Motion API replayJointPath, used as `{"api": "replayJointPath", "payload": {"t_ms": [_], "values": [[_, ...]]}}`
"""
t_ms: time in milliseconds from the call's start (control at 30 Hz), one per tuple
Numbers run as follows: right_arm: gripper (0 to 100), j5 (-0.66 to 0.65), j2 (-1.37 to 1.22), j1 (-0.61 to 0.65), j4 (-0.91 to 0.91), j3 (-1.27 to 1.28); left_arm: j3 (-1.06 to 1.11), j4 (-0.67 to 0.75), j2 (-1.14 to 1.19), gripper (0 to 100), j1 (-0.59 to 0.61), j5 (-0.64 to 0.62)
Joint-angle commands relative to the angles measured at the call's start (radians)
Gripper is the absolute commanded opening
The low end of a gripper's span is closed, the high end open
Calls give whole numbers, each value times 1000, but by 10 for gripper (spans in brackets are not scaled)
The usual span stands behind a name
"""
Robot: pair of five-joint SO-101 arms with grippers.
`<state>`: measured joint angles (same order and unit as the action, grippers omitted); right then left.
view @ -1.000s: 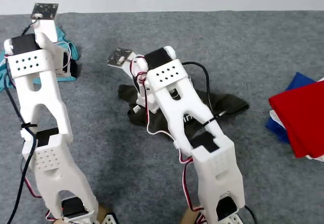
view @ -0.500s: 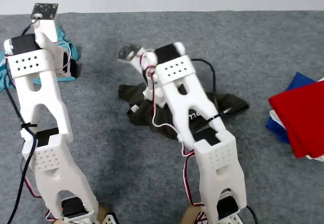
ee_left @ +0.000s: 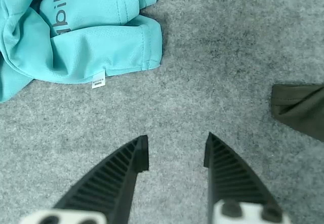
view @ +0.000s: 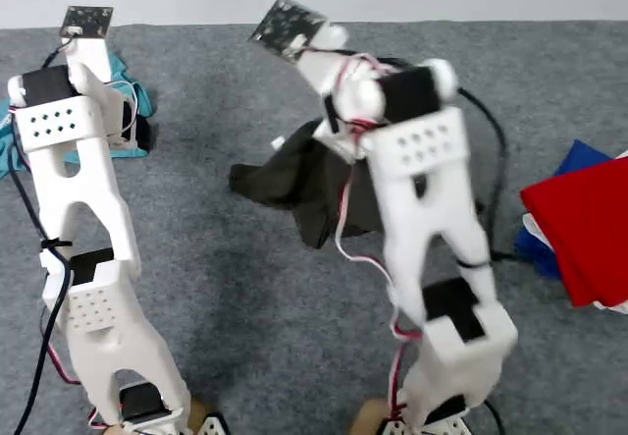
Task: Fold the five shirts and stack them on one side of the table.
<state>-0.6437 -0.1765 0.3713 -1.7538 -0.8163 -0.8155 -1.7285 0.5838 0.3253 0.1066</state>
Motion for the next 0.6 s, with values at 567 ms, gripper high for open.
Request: {"api": "replayJointPath", "payload": {"t_ms": [567], "values": [[11,-239,874,-487,-18,942,243,-26,-367,187,-256,-6]]}}
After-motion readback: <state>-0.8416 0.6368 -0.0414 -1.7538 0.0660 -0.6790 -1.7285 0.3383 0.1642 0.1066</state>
